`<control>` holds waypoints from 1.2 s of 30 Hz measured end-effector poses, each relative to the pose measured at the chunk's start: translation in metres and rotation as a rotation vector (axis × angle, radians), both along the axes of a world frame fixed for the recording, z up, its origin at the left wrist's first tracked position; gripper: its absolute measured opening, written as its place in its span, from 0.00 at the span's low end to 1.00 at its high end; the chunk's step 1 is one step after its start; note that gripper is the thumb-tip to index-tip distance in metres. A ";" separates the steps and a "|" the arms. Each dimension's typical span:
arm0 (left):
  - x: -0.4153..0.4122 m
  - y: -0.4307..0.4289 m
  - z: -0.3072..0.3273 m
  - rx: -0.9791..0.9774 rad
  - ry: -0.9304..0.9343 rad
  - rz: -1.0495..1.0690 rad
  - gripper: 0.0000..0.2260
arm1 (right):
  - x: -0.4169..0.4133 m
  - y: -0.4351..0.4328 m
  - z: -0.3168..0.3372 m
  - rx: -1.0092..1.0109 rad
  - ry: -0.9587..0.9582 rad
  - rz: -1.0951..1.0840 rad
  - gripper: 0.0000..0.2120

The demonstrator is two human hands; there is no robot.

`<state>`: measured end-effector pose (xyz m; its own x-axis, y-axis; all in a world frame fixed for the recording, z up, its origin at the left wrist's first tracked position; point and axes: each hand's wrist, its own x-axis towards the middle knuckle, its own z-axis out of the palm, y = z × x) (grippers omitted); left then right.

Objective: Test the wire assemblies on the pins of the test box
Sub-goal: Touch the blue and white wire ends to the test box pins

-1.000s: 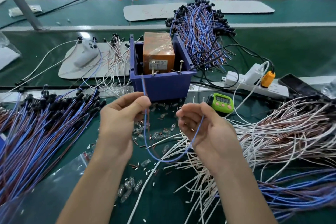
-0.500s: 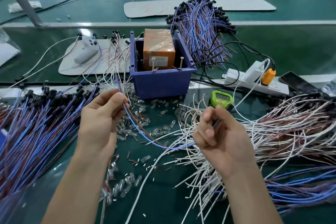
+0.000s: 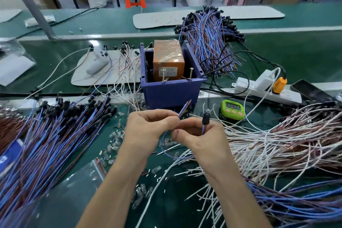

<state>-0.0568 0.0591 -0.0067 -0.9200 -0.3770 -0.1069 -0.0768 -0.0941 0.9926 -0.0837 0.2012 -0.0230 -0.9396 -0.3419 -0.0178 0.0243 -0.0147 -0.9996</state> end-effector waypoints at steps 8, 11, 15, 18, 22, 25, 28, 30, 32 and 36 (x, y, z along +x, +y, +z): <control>0.002 0.012 0.000 0.143 0.007 -0.041 0.07 | 0.009 -0.010 -0.001 0.143 0.090 -0.205 0.03; -0.002 0.012 -0.005 0.156 -0.052 0.045 0.08 | 0.008 -0.013 -0.001 0.131 0.032 -0.235 0.06; -0.007 0.010 -0.011 0.052 -0.060 0.260 0.11 | -0.003 -0.012 0.005 -0.057 -0.179 -0.316 0.11; -0.016 0.000 -0.007 -0.079 -0.060 0.389 0.11 | -0.016 -0.008 0.014 -0.147 -0.249 -0.374 0.11; -0.028 -0.010 -0.005 -0.139 -0.086 0.437 0.08 | -0.033 -0.005 0.018 -0.147 -0.369 -0.439 0.07; -0.031 -0.013 -0.009 -0.160 -0.096 0.436 0.07 | -0.044 -0.006 0.018 -0.119 -0.429 -0.469 0.08; -0.032 -0.015 -0.013 -0.171 -0.104 0.441 0.07 | -0.051 -0.010 0.017 -0.093 -0.449 -0.465 0.10; -0.033 -0.016 -0.015 -0.191 -0.113 0.464 0.08 | -0.053 -0.012 0.015 -0.081 -0.460 -0.455 0.10; -0.033 -0.016 -0.016 -0.216 -0.108 0.489 0.06 | -0.054 -0.014 0.014 -0.072 -0.470 -0.443 0.09; -0.032 -0.018 -0.015 -0.289 -0.108 0.510 0.06 | -0.055 -0.017 0.012 -0.079 -0.463 -0.439 0.09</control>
